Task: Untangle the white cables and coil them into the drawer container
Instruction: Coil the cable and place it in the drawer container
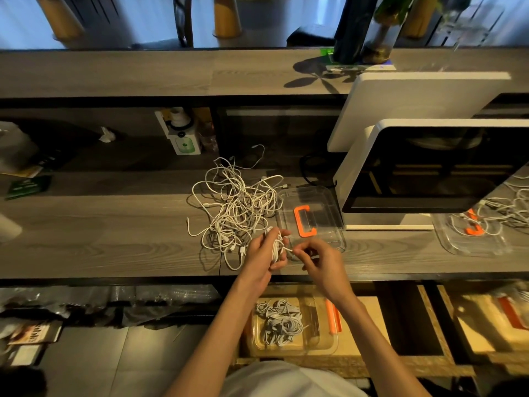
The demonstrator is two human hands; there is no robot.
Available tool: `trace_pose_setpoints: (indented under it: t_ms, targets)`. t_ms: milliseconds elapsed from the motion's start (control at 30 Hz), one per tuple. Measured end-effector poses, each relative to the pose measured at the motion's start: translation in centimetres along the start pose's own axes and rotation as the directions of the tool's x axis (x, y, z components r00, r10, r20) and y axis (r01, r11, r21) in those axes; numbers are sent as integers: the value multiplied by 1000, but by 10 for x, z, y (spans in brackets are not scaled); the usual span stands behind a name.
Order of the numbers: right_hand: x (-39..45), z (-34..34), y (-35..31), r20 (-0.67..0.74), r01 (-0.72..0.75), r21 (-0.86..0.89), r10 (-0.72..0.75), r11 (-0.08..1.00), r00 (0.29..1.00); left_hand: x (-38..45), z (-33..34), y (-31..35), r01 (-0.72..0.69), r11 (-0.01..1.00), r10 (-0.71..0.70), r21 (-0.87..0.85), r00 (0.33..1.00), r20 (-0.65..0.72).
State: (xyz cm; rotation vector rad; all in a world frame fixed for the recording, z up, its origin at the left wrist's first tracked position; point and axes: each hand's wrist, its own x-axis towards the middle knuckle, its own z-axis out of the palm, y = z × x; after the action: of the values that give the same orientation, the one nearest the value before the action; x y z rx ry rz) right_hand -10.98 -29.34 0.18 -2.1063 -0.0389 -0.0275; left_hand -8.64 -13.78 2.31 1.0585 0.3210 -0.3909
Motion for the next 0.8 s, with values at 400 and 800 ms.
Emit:
trace_pose_setpoints:
  t_ms: [400, 800]
  targets:
    - [-7, -5, -11, 24, -39, 27, 38, 999, 999, 1, -6, -1, -40, 982, 57, 184, 995, -83]
    - [-2, -7, -18, 51, -14, 44, 12, 999, 999, -3, -6, 0, 5, 979, 6, 204, 999, -53]
